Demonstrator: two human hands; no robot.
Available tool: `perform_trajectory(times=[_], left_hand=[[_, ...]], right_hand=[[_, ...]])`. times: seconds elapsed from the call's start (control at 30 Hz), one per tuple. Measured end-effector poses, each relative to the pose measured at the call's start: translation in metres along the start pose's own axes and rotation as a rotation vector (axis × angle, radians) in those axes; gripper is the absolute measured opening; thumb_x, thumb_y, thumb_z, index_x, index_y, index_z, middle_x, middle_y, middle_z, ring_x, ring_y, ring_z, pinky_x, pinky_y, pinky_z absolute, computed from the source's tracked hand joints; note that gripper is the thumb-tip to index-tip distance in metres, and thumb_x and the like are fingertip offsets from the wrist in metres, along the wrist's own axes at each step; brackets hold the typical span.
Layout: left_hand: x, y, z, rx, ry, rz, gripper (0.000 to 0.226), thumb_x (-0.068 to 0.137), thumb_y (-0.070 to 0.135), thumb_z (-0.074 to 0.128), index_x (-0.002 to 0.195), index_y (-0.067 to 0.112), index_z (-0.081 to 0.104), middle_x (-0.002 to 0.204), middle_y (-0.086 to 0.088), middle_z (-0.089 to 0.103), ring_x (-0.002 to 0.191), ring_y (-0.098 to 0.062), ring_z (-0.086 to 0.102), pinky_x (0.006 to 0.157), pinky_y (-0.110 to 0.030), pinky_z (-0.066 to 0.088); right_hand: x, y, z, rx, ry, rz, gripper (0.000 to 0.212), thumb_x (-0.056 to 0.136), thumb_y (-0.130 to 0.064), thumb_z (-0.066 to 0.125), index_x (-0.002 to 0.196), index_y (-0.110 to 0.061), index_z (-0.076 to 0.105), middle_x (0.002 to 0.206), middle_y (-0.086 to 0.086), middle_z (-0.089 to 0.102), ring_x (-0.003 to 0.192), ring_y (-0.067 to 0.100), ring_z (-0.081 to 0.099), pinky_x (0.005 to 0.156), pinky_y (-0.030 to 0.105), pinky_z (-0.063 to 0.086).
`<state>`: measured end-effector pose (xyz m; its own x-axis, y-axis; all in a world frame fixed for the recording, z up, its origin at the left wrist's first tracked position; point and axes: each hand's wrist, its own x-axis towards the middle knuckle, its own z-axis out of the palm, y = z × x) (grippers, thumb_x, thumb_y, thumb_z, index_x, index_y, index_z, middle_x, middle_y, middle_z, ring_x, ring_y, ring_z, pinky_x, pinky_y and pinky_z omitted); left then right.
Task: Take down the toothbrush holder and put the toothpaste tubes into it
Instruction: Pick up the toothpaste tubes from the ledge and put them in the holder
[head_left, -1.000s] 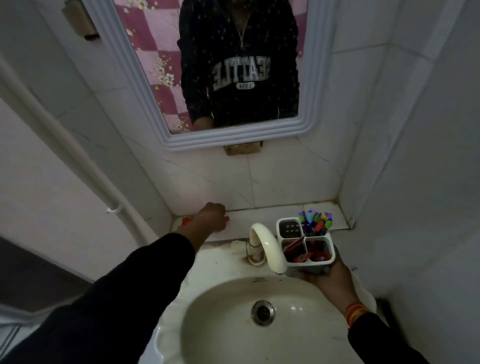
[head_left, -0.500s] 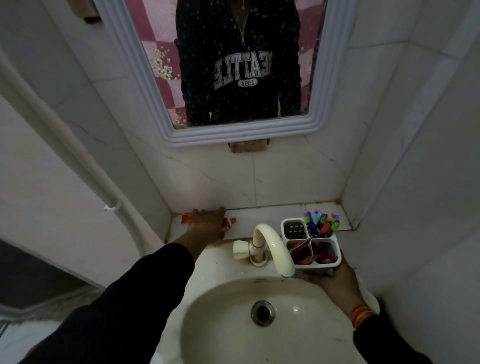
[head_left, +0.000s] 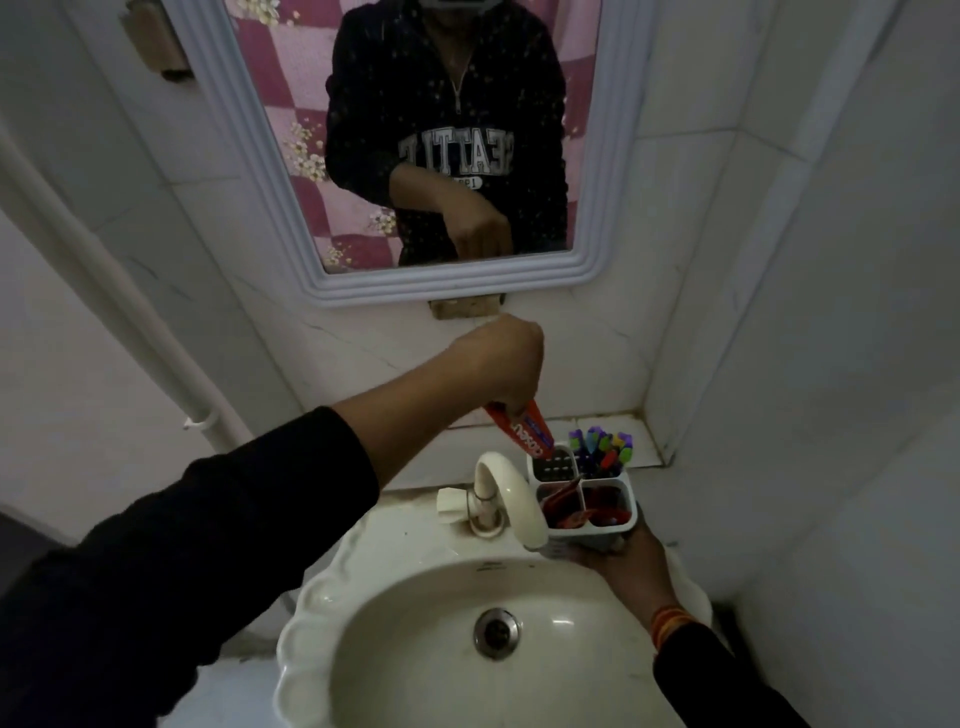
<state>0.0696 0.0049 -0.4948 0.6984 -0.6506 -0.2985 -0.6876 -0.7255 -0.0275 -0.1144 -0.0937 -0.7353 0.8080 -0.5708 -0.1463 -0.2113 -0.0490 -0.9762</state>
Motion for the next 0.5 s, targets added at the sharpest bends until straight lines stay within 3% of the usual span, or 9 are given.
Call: perform_trajectory(times=[0.1,0.17,0.23,0.3,0.37,0.43,0.5], left_hand=[[-0.003,0.026,-0.002,0.009,0.035,0.053,0.040,0.072,0.020,0.088,0.104,0.007,0.068,0.076,-0.003,0.056,0.073,-0.017,0.063,0.077,-0.033,0.059],[-0.004,0.039,0.010,-0.009,0.081,0.086,0.028,0.079,0.013,0.081,0.101,0.007,0.064,0.071,-0.003,0.047,0.061,-0.013,0.051,0.058,-0.029,0.050],[-0.003,0.047,0.024,-0.062,0.069,0.084,0.020,0.084,0.010,0.075,0.099,0.005,0.064,0.072,-0.003,0.048,0.059,-0.014,0.053,0.048,-0.027,0.047],[0.003,0.046,0.033,-0.234,-0.051,0.052,0.020,0.083,0.017,0.079,0.088,0.005,0.064,0.074,-0.006,0.061,0.064,-0.019,0.070,0.055,-0.033,0.062],[0.010,0.036,0.034,-0.506,-0.160,0.018,0.029,0.083,0.030,0.082,0.093,0.005,0.072,0.084,-0.009,0.075,0.070,-0.021,0.078,0.066,-0.034,0.066],[0.014,0.014,0.038,-0.670,-0.115,-0.004,0.037,0.085,0.039,0.078,0.104,0.008,0.076,0.094,-0.008,0.079,0.074,-0.020,0.079,0.068,-0.031,0.066],[0.016,-0.015,0.046,-0.694,-0.035,-0.052,0.034,0.089,0.037,0.074,0.107,0.008,0.076,0.098,-0.009,0.078,0.079,-0.021,0.080,0.067,-0.029,0.065]], right_hand=[[-0.001,0.000,-0.001,-0.015,0.000,-0.007,0.081,0.053,0.004,0.093,0.116,-0.031,0.055,0.108,-0.013,0.067,0.096,-0.010,0.059,0.072,0.000,0.048],[-0.003,-0.001,-0.001,-0.030,0.003,-0.008,0.081,0.054,0.001,0.093,0.120,-0.028,0.055,0.106,-0.013,0.066,0.096,-0.007,0.058,0.073,0.001,0.045],[-0.003,0.000,-0.001,-0.032,0.012,-0.016,0.081,0.055,0.003,0.092,0.120,-0.025,0.054,0.104,-0.015,0.065,0.094,-0.005,0.058,0.071,0.000,0.044],[-0.002,0.001,0.000,-0.026,0.012,-0.016,0.079,0.056,0.006,0.091,0.118,-0.027,0.054,0.103,-0.017,0.064,0.094,-0.009,0.057,0.072,0.001,0.046],[-0.002,0.002,0.000,-0.014,0.000,-0.009,0.077,0.057,0.005,0.091,0.112,-0.035,0.055,0.104,-0.017,0.066,0.096,-0.007,0.059,0.075,0.009,0.046],[-0.001,0.004,-0.001,0.001,-0.001,0.003,0.075,0.056,0.004,0.091,0.107,-0.039,0.056,0.103,-0.018,0.067,0.095,-0.006,0.061,0.074,0.012,0.048],[0.000,0.006,-0.001,0.003,0.004,0.014,0.076,0.055,0.002,0.092,0.106,-0.040,0.056,0.103,-0.018,0.067,0.094,-0.005,0.062,0.070,0.010,0.051]])
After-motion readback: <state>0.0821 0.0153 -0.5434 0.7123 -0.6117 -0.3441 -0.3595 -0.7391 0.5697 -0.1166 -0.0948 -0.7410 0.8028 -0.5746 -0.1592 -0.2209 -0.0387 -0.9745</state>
